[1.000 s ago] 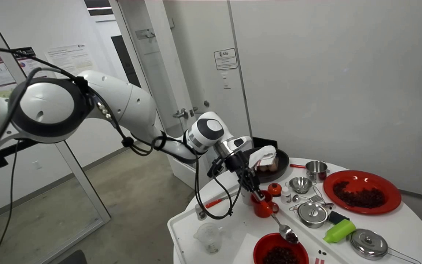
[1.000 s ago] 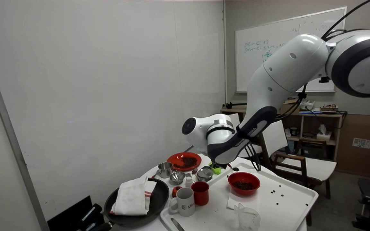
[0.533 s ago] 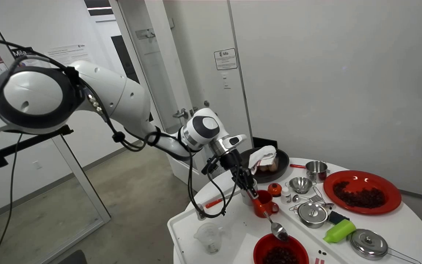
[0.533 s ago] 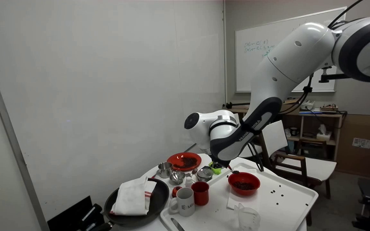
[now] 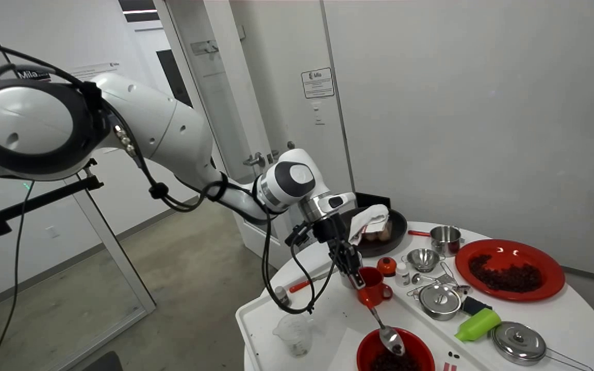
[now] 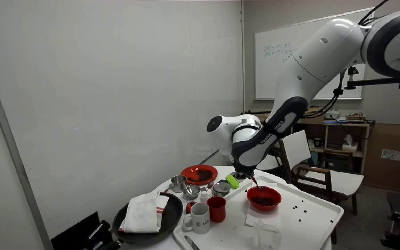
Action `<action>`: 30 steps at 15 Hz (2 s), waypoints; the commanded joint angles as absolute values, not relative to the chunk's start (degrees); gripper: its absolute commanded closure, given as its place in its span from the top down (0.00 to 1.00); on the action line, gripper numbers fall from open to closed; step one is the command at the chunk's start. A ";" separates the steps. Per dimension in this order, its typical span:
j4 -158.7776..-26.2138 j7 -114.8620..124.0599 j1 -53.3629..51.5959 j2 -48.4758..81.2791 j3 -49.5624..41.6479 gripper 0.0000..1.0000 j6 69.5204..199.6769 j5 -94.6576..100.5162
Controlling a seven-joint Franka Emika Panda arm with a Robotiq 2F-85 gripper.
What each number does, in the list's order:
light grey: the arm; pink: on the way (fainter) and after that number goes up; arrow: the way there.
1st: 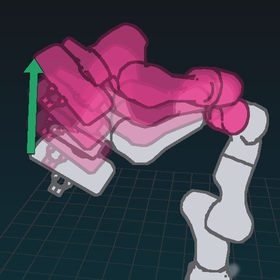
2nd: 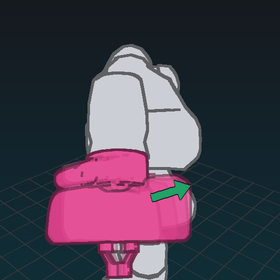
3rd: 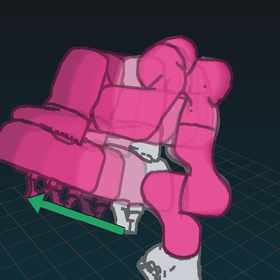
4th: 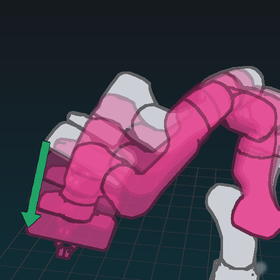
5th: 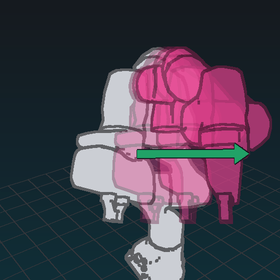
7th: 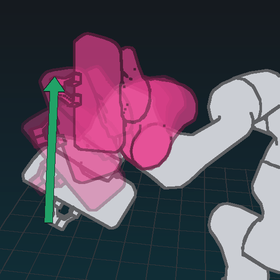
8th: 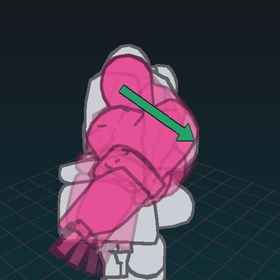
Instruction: Move the spoon from the red bowl to the mug
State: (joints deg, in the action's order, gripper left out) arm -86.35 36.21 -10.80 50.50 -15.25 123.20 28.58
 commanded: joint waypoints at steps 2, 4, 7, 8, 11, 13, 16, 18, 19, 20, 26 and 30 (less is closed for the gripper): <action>-89.80 35.04 -9.58 47.55 -14.35 0.09 124.80 27.09; -90.33 34.64 -9.18 47.04 -13.90 0.09 125.44 26.83; -91.34 32.92 -8.03 46.18 -12.62 0.09 127.56 25.24; -91.53 32.62 -7.94 46.06 -12.51 0.09 127.99 24.84; -92.08 33.01 -8.66 45.66 -13.32 0.09 128.32 24.95; -92.31 34.95 -10.08 45.46 -14.68 0.09 127.80 26.52; -92.51 37.52 -12.31 45.33 -16.80 0.09 127.29 29.25; -93.38 37.27 -12.96 44.52 -17.07 0.09 128.19 30.59; -93.78 37.22 -13.35 44.09 -17.23 0.09 128.63 31.45; -94.49 36.73 -13.50 43.17 -17.03 0.09 129.45 32.14; -98.90 32.76 -12.20 36.81 -13.97 0.09 139.52 33.99; -99.70 25.09 -10.01 35.48 -10.70 0.08 145.24 30.45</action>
State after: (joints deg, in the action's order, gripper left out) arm -96.81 31.00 -12.18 38.06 -13.41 141.18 32.73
